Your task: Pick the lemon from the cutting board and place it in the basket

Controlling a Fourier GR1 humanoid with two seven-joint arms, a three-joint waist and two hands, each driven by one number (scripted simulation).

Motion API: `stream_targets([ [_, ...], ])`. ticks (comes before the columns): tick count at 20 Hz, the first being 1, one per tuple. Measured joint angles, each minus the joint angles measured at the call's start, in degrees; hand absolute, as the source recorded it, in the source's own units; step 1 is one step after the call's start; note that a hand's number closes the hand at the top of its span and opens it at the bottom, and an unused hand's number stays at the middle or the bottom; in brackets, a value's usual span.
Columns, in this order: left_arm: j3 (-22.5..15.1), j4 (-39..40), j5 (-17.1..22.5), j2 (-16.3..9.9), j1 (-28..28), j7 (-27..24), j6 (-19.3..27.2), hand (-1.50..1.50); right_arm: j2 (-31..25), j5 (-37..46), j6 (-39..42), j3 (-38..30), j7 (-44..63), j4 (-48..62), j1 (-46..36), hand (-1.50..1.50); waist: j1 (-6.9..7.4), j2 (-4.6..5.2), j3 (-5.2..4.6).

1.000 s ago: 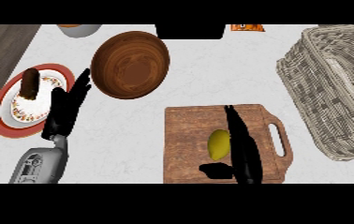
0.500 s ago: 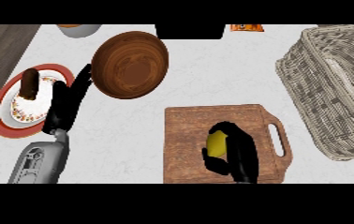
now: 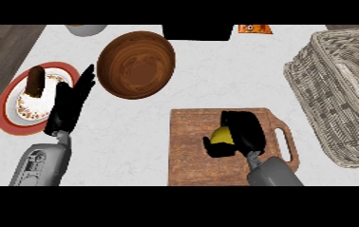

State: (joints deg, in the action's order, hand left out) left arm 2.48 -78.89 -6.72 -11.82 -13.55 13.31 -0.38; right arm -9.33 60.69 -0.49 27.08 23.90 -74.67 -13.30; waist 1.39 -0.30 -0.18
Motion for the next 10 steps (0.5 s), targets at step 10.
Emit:
stream_targets([
  [10, 0.82, -0.93, -0.14, 0.18, 2.1, -0.77, 0.06, 0.0, 0.28, -2.2, 6.28, -2.87, -2.19, -6.58, -3.17, 1.5, -1.51, 0.1, 0.15],
])
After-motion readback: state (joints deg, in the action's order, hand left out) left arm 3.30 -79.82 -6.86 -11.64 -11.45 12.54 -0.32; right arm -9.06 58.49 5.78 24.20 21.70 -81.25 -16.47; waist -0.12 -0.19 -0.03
